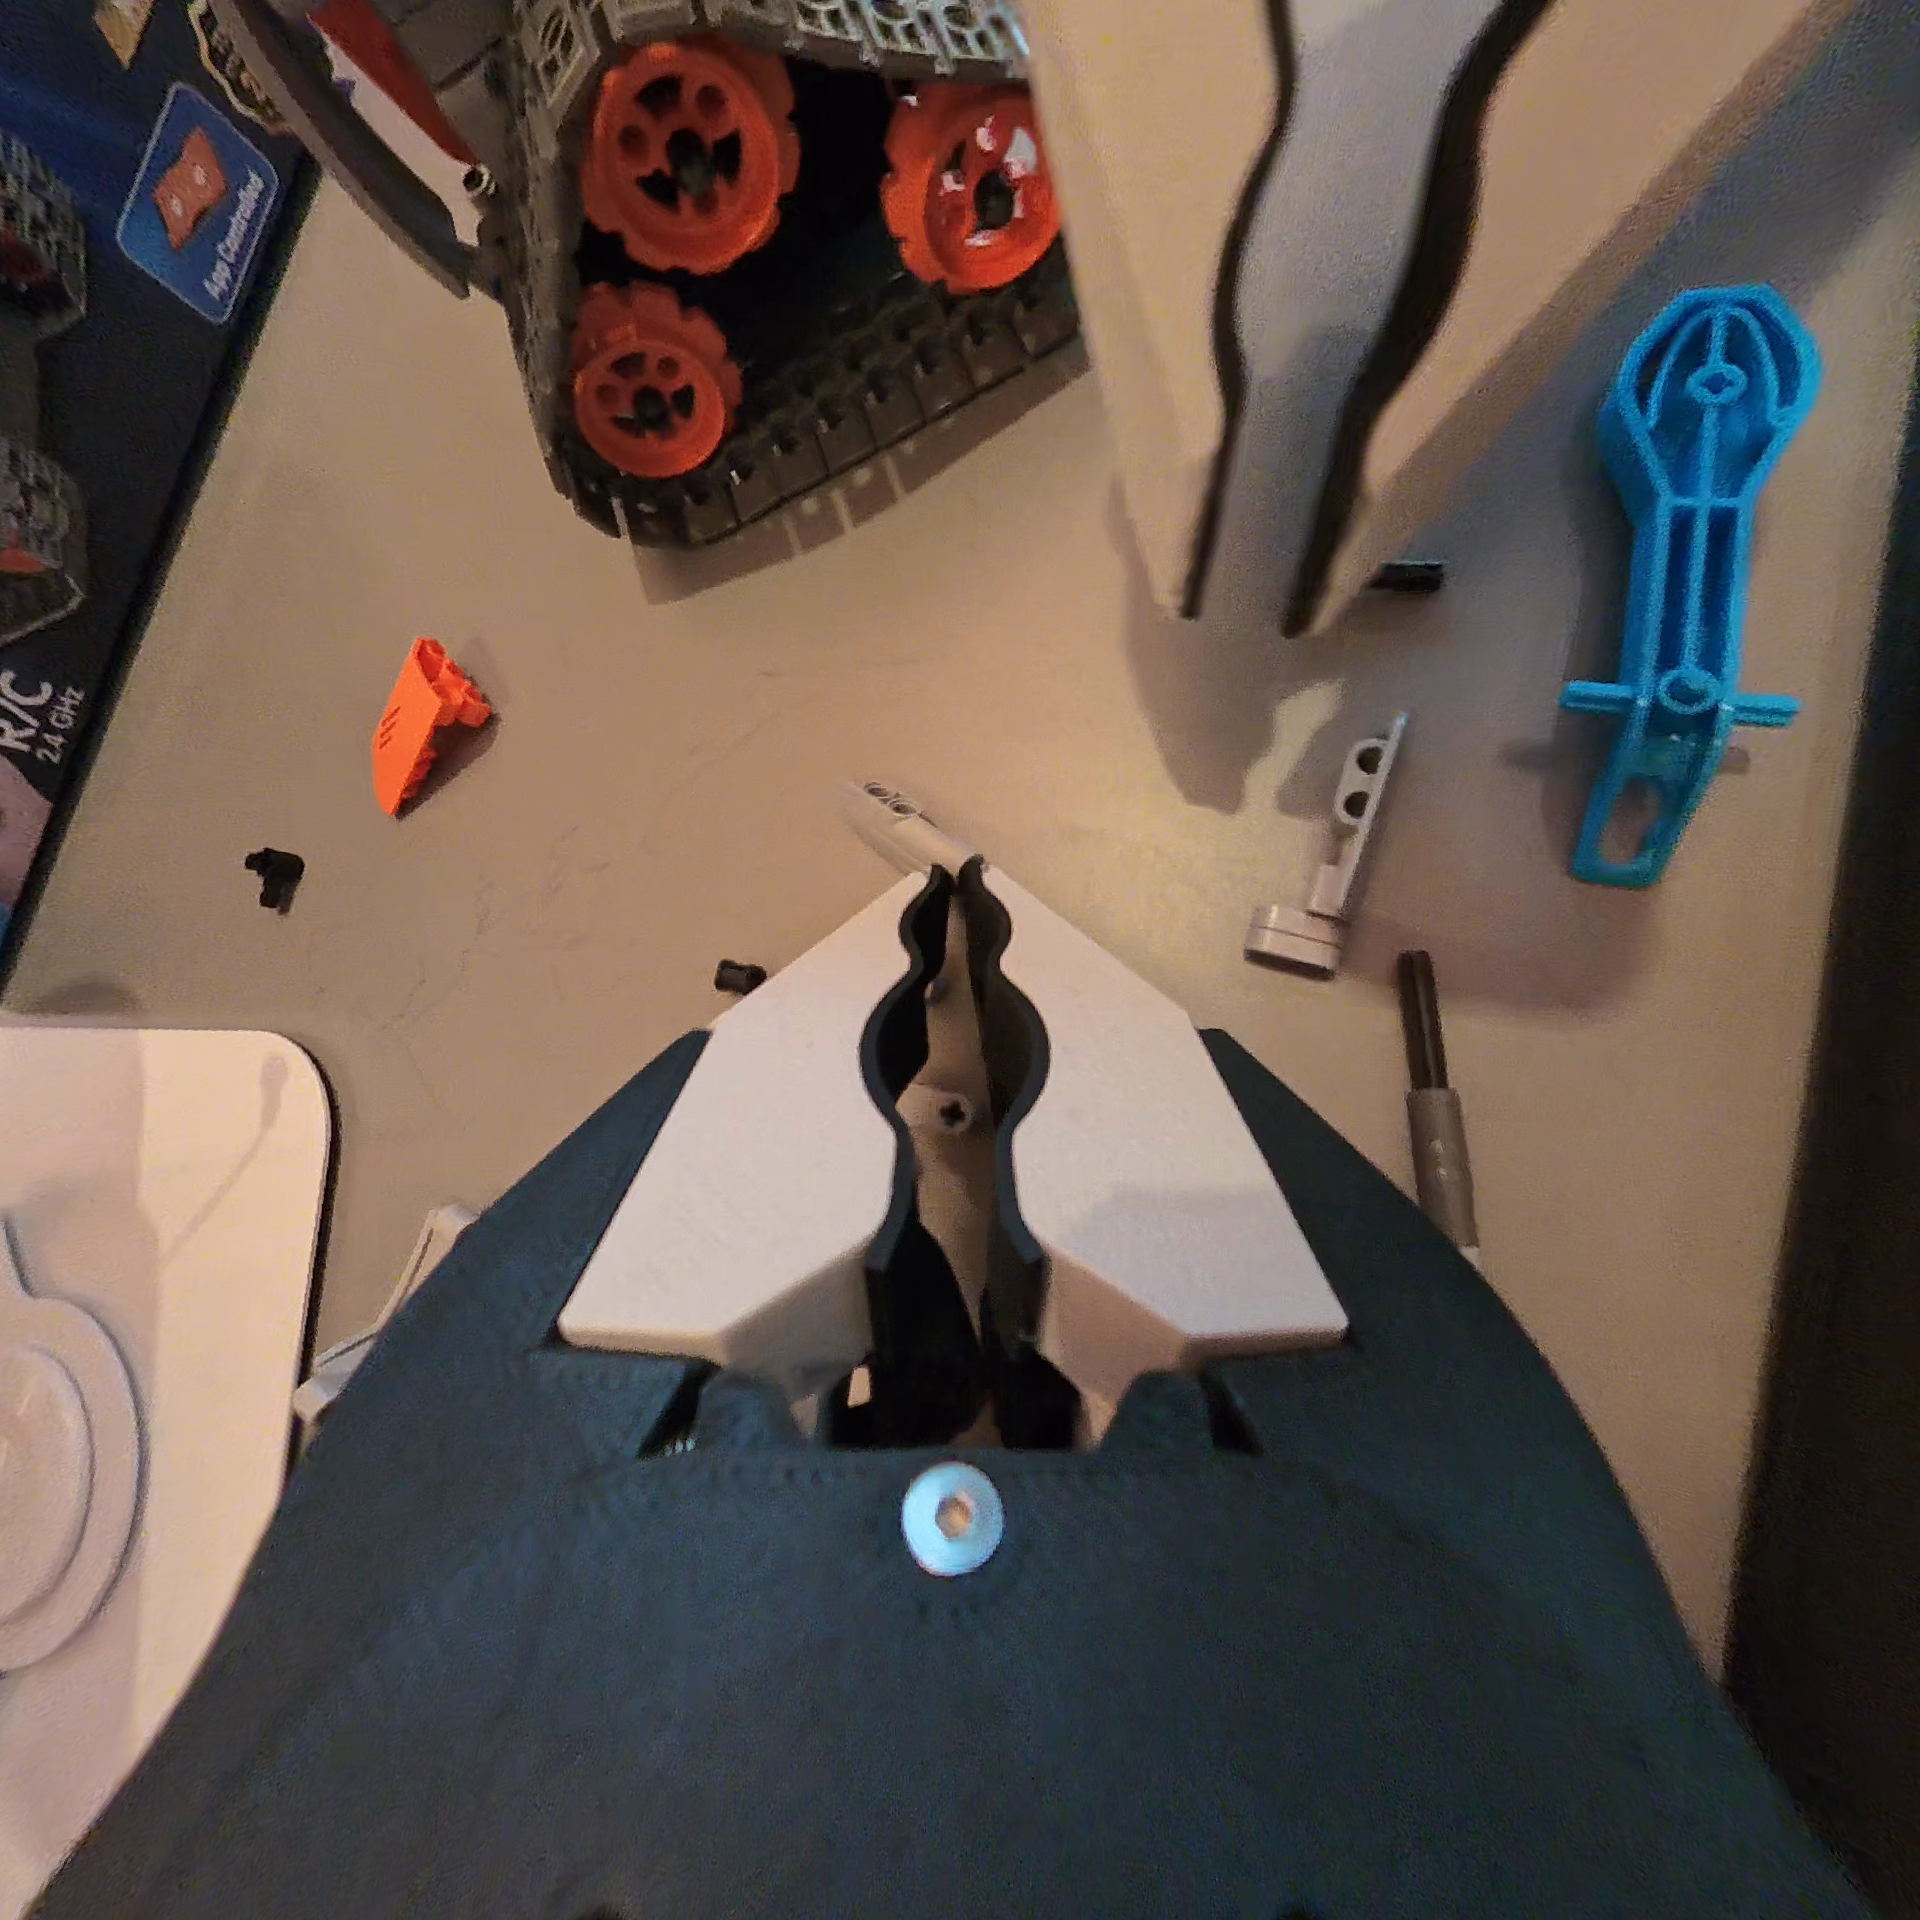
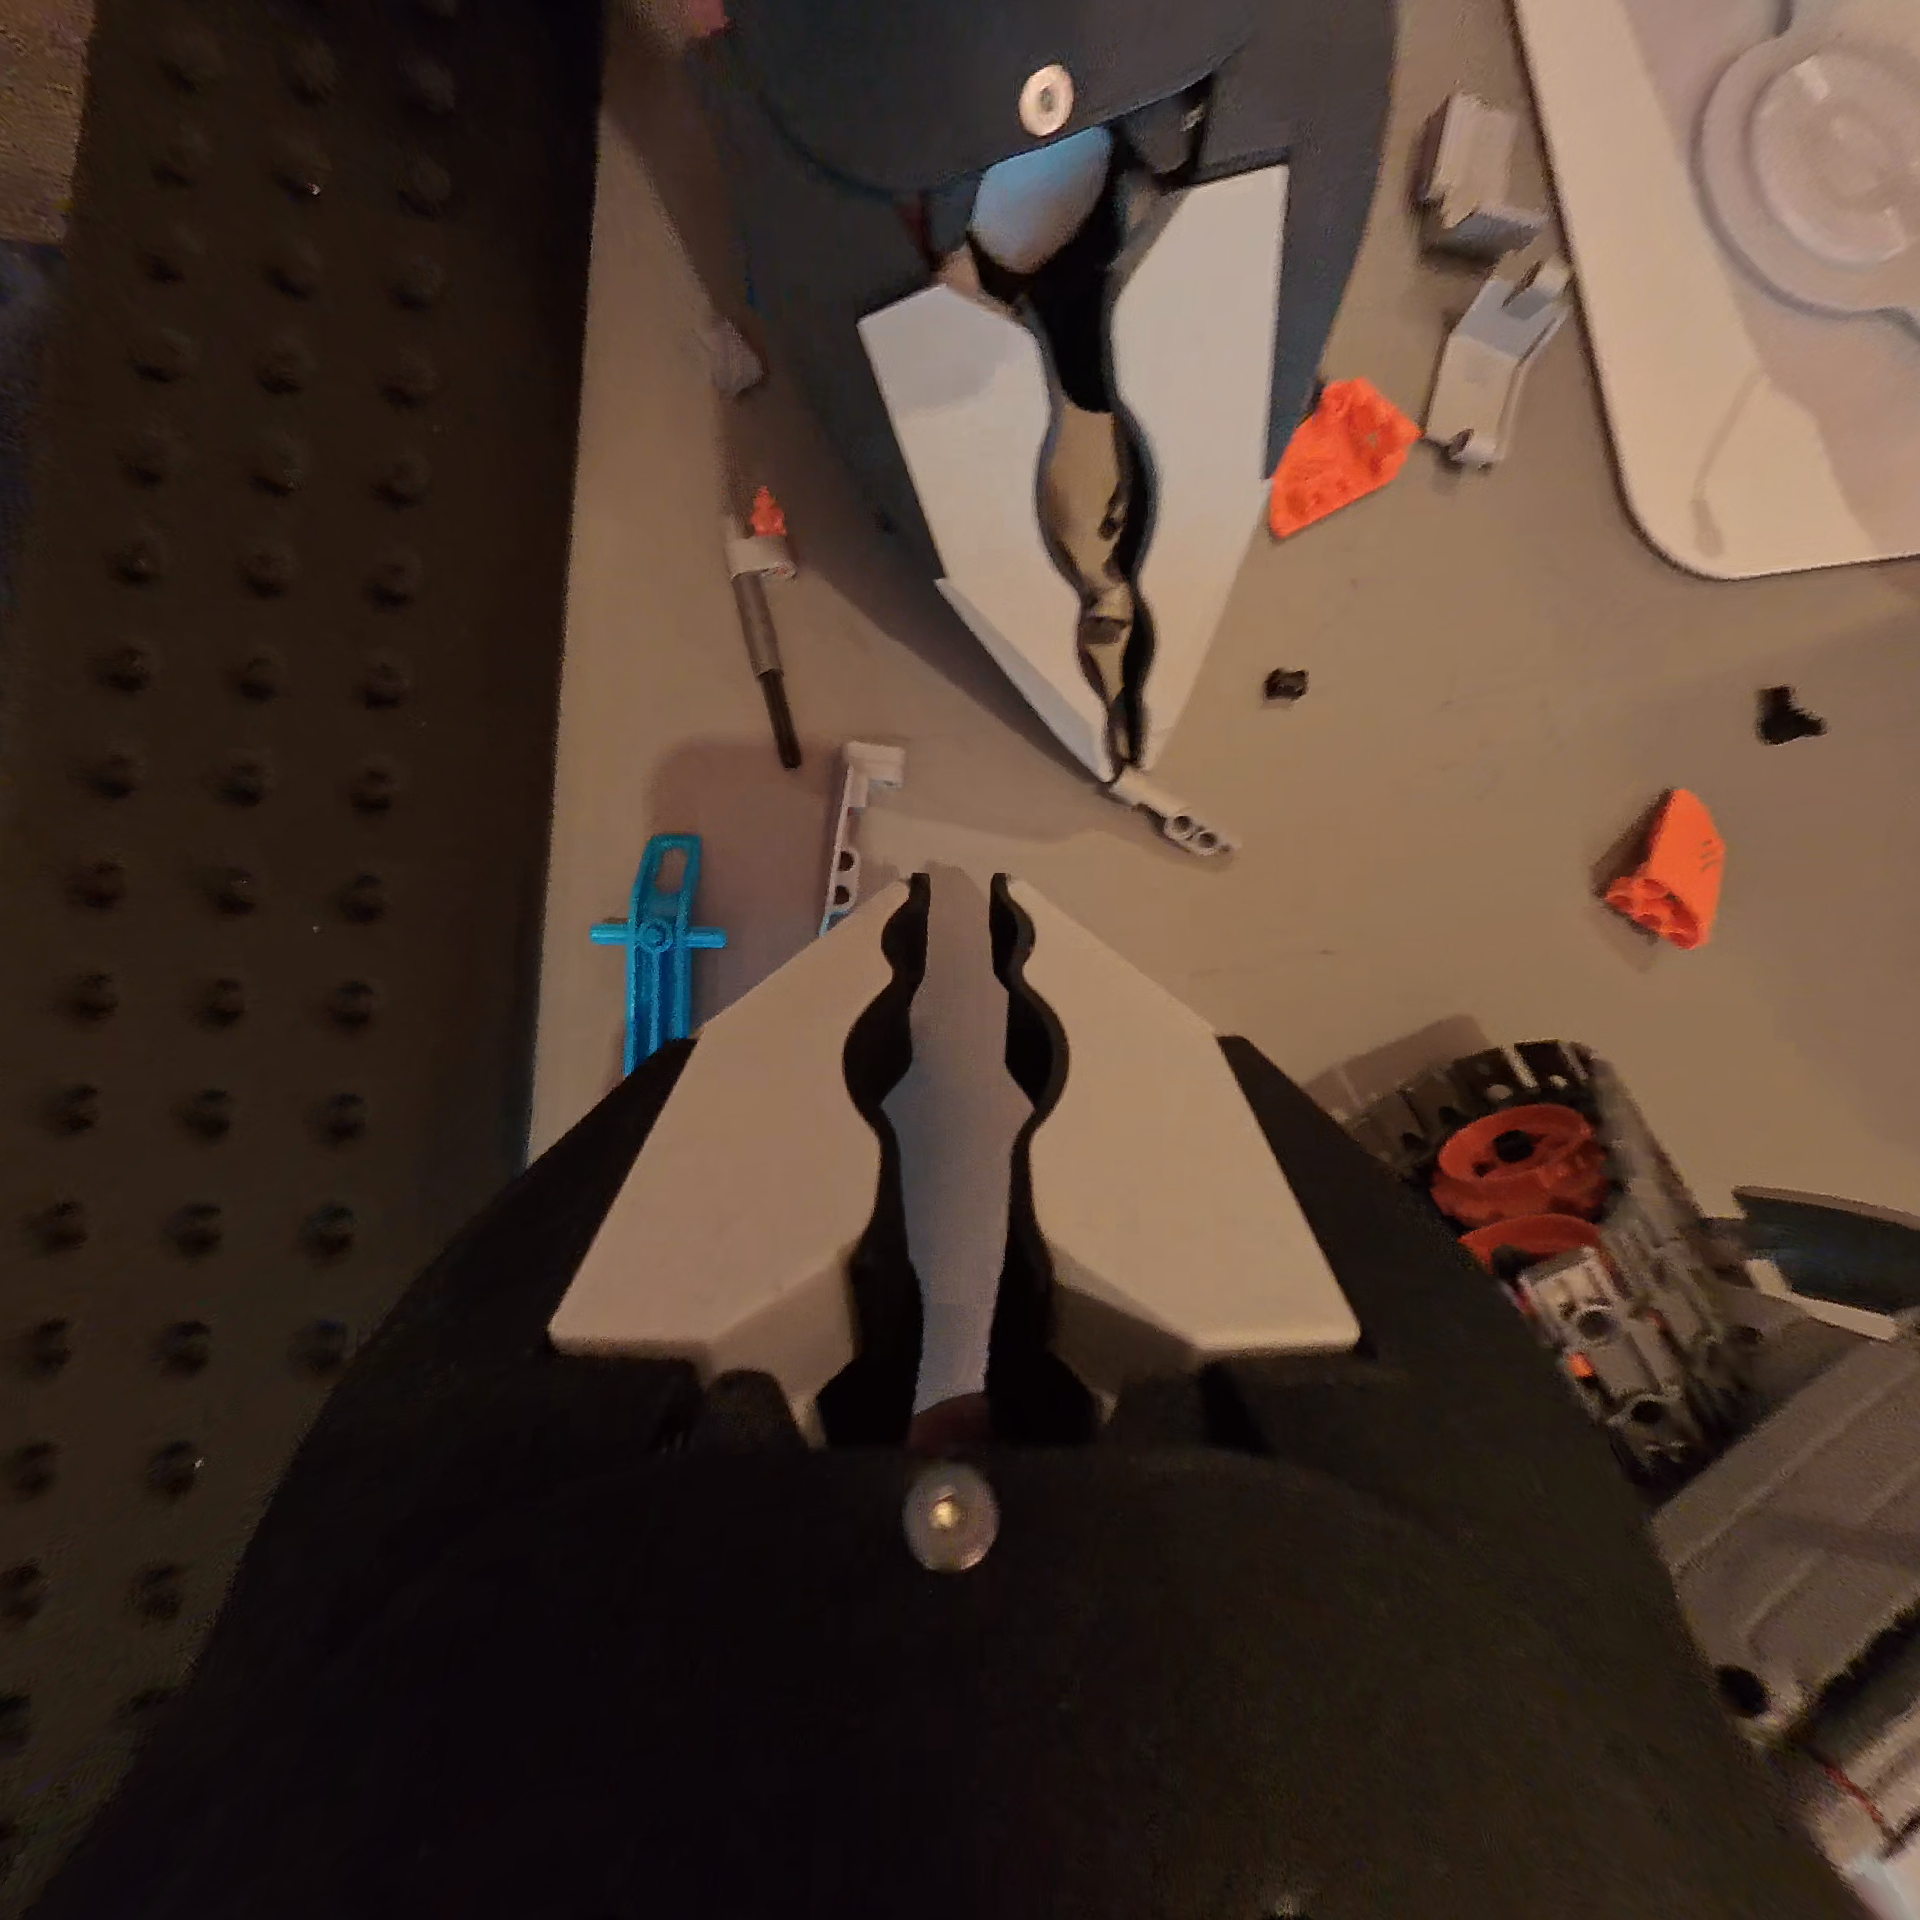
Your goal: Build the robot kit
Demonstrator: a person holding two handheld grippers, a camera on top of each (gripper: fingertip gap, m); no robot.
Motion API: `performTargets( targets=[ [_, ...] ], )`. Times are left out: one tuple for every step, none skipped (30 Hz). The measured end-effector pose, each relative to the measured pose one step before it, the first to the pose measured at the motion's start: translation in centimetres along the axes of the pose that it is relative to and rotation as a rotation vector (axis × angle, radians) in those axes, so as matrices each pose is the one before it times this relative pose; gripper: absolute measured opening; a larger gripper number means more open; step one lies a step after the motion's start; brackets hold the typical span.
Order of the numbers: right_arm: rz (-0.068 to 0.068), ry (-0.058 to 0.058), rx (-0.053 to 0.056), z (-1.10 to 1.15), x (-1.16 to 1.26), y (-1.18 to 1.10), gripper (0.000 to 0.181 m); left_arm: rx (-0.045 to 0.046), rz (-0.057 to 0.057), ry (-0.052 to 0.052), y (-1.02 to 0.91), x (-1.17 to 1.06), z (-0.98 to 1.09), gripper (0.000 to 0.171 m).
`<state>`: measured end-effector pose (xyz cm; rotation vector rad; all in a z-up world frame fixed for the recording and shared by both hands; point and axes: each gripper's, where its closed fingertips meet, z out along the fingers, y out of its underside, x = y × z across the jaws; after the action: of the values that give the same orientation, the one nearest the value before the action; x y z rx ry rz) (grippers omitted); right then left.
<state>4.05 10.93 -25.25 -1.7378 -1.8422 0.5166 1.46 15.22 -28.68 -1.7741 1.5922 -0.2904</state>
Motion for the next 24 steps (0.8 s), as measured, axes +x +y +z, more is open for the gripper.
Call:
performTargets(
  targets=[
    [-0.0111,0.0131,0.0166,-0.115,0.225,-0.392,0.01,0.00897,0.0162,0.0131,-0.051,0.309,-0.242,0.0],
    [-0.0125,0.0155,0.0172,-0.125,0.253,-0.392,0.01,0.01464,0.0197,0.0053,-0.136,0.219,-0.274,0.0],
    [-0.011,0.0165,0.0104,-0.093,0.291,-0.274,0.01,0.00845,0.0187,-0.0105,-0.07,-0.051,-0.328,0.0],
    [-0.0176,0.0173,0.0088,-0.075,0.287,-0.244,0.01,0.00821,0.0193,-0.001,-0.092,0.075,-0.385,0.0],
    [-0.027,0.021,0.0167,-0.068,0.275,-0.322,0.011,0.016,0.0186,0.001,-0.195,0.091,-0.468,0.0],
    [-0.0282,0.0203,0.0199,-0.063,0.242,-0.39,0.012,0.01264,0.0116,-0.0111,-0.153,-0.128,-0.525,0.0],
    [-0.0315,0.0168,0.0187,-0.048,0.158,-0.392,0.015,0.00502,0.0062,-0.0034,-0.033,-0.032,-0.529,0.0],
    [-0.0368,0.0153,0.0193,-0.036,0.085,-0.423,0.018,0.01343,0.0122,0.0067,-0.133,0.162,-0.544,0.0],
    [-0.0328,0.0118,0.0147,-0.007,0.039,-0.379,0.017,0.02462,0.0175,-0.0061,-0.294,0.052,-0.581,0.0],
    [-0.0308,0.0082,0.0061,0.042,0.017,-0.281,0.017,0.01252,0.0101,0.0003,-0.152,0.138,-0.533,0.0],
    [-0.0367,0.0197,0.0031,0.056,0.147,-0.247,0.018,0.0086,0.0202,0.0135,-0.112,0.405,-0.474,0.0],
    [-0.0376,0.0197,-0.0016,0.114,0.141,-0.182,0.018,0.01099,0.0292,0.0034,-0.18,0.328,-0.442,0.0],
    [-0.0315,0.0033,-0.0114,0.176,-0.084,-0.048,0.019,0.00353,0.0194,0.0023,-0.126,0.26,-0.345,0.0],
    [-0.0336,0.0052,-0.011,0.243,-0.06,-0.041,0.021,0.00225,0.019,0.0117,-0.126,0.372,-0.279,0.0],
    [-0.0376,0.0063,-0.0049,0.243,-0.086,-0.096,0.022,0.0079,0.028,0.011,-0.203,0.377,-0.282,0.0],
    [-0.03,-0.0065,-0.0054,0.267,-0.245,-0.07,0.023,0.01008,0.0228,0.0002,-0.265,0.133,-0.266,0.0],
    [-0.0217,-0.0064,-0.0055,0.264,-0.18,-0.068,0.024,0.00496,0.0103,0.005,-0.192,0.105,-0.242,0.0],
    [-0.0186,-0.0077,-0.008,0.24,-0.18,0.025,0.024,0.00574,0.016,0.0118,-0.183,0.225,-0.24,0.0],
    [-0.0168,-0.0148,-0.0121,0.218,-0.279,0.116,0.026,0.00917,0.0203,0.0048,-0.216,0.155,-0.244,0.0],
    [-0.0167,-0.0063,-0.0056,0.173,-0.154,0.025,0.027,0.00366,0.0077,0.0001,-0.141,0.016,-0.211,0.0],
    [-0.0146,-0.0005,0.0034,0.123,-0.087,-0.09,0.024,0.00358,0.0069,0.0008,-0.098,0.025,-0.186,0.0],
    [-0.0085,-0.0018,0.0068,0.094,-0.089,-0.141,0.02,0.00862,0.0108,0.0044,-0.151,0.109,-0.168,0.0],
    [-0.0039,0.0038,0.0071,0.064,0.036,-0.133,0.016,0.01114,0.0082,0.0057,-0.173,0.143,-0.149,0.0],
    [-0.0025,0.0025,0.0055,0.063,0.011,-0.1,0.012,0.00475,0.0017,0.0035,-0.065,0.066,-0.107,0.0]
  ],
)
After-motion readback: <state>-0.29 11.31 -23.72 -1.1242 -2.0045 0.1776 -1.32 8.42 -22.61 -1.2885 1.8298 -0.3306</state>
